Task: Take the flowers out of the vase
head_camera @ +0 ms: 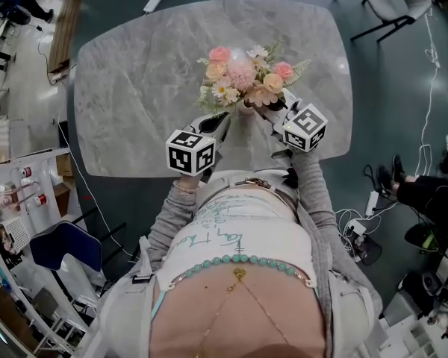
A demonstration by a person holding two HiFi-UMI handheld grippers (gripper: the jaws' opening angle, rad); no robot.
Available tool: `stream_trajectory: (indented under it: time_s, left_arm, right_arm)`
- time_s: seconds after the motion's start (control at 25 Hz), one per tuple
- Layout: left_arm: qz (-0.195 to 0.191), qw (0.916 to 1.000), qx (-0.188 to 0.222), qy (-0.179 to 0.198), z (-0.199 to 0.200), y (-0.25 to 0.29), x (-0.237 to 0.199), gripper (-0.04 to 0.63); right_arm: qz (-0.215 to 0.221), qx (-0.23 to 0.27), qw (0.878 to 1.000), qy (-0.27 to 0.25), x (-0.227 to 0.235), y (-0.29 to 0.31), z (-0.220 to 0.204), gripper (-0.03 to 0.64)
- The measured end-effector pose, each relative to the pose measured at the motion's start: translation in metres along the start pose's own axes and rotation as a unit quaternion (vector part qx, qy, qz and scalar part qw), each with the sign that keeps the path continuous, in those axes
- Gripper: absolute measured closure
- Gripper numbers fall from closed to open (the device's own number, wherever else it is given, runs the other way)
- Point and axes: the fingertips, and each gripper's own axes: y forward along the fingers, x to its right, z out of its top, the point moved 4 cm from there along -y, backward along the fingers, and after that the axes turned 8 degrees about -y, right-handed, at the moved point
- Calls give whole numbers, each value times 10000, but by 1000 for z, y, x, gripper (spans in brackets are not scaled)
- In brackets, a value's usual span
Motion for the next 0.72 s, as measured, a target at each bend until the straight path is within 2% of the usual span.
stream_trajectory:
  time_s: [0.72]
  left_arm:
    - [62,9998,172,-72,-5,-12,3,594]
  right_arm:
    - [-4,251,9996,-148,-7,-6,26,551]
